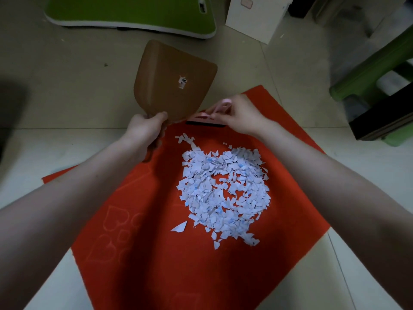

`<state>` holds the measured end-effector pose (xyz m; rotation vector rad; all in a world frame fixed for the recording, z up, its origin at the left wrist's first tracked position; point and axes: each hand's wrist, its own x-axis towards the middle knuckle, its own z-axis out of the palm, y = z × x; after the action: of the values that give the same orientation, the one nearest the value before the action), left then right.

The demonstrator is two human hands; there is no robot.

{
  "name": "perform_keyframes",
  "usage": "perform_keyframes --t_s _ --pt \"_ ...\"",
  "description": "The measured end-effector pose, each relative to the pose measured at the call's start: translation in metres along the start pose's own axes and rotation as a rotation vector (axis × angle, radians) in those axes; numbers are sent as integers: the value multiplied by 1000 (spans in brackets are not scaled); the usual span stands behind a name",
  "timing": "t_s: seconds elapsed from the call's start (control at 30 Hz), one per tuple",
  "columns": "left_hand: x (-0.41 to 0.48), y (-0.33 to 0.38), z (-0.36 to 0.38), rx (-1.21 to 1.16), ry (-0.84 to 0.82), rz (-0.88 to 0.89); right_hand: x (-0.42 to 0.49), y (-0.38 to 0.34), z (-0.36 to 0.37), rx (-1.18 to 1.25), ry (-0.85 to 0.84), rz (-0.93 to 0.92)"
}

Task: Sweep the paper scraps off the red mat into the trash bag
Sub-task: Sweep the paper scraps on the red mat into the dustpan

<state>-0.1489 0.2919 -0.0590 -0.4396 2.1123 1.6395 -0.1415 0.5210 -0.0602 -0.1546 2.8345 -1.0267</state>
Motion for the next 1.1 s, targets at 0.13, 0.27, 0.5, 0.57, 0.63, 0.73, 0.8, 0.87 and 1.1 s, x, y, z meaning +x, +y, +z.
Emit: perform_keyframes --t_s 0.13,0.27,0.5,0.57,0.63,0.73,0.8,0.87,1.1 --pt "2 -3 -6 -7 15 -2 15 -6 30 -62 -29 -1" --pt "0 -6 -6 -12 20 -3 15 -12 44 -122 -137 -35" --pt "-3 -4 0 2 21 8 -24 -15 5 -146 -381 -114" --pt "-4 -4 2 7 14 11 -34 -10 -13 -120 -366 -106" --pt "-4 -4 3 20 20 11 -39 -5 -27 -91 -287 -109" --pt "-2 -5 1 18 26 -2 -35 4 -27 -43 -120 -111" --pt "-1 -5 -1 18 30 -15 -24 7 -11 -17 -43 -78" --pt "1 -5 -3 12 38 -18 -11 7 7 -22 -9 -63" --pt "0 -6 -5 10 47 -24 24 -7 42 -157 -41 -22"
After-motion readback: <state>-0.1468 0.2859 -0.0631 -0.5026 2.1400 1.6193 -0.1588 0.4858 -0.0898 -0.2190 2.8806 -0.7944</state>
